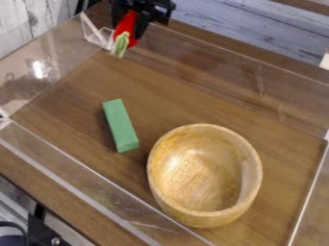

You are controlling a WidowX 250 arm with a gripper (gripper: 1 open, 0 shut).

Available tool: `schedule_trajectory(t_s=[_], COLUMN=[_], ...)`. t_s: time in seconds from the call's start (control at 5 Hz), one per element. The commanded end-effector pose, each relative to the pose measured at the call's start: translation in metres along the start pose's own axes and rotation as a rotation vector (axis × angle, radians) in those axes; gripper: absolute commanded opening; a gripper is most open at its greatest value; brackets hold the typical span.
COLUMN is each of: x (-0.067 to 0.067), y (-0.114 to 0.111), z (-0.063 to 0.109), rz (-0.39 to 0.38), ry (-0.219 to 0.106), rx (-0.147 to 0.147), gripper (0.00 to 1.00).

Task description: Move the red object to the left side of the table

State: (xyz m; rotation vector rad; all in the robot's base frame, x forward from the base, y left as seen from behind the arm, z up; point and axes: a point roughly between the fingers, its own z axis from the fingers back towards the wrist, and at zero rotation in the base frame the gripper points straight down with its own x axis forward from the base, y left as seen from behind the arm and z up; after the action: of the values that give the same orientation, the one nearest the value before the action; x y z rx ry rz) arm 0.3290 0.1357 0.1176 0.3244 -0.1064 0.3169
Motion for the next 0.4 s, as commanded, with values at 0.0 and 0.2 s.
schedule_trajectory(t_s=[0.0,0.2], x=[0.017,0.02], y=[0.017,0.02], z=[0.009,-0.002], rz=[0.037,-0.019], ry=[-0.045,-0.051], rx=[0.012,0.003], gripper=[0.0,0.0])
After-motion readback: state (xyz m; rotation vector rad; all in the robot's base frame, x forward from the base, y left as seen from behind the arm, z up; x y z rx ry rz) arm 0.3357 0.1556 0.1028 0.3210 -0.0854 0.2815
